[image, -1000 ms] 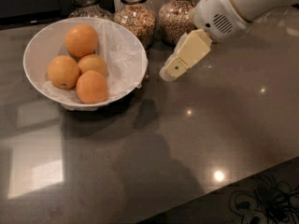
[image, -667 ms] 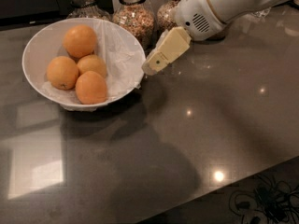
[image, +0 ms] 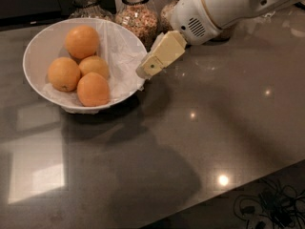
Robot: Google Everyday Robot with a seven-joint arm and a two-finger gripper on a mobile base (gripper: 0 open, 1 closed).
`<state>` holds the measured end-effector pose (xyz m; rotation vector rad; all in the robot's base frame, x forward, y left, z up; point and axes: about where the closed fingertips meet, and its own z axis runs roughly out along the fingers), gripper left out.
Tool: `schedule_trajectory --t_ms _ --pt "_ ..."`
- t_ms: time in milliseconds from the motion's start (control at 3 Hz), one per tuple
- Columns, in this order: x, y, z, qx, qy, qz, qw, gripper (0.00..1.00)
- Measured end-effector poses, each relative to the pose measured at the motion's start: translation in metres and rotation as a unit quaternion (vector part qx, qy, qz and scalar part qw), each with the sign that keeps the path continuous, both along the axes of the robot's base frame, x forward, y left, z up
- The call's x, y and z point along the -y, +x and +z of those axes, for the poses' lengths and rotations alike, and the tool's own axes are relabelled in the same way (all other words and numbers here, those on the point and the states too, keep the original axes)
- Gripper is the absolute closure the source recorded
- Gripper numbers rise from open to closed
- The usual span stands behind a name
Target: Pick orange from white bowl
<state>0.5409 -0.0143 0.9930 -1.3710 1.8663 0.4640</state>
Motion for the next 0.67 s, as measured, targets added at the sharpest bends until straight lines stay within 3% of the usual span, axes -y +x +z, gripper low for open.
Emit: schedule_trajectory --t_ms 333,667 --pt "-0.048 -0.008 -0.003 -0.004 0.041 0.024 0.9989 0.0" --pt "-0.12 -0.033 -0.011 -0.037 0.066 0.061 0.9953 0.0"
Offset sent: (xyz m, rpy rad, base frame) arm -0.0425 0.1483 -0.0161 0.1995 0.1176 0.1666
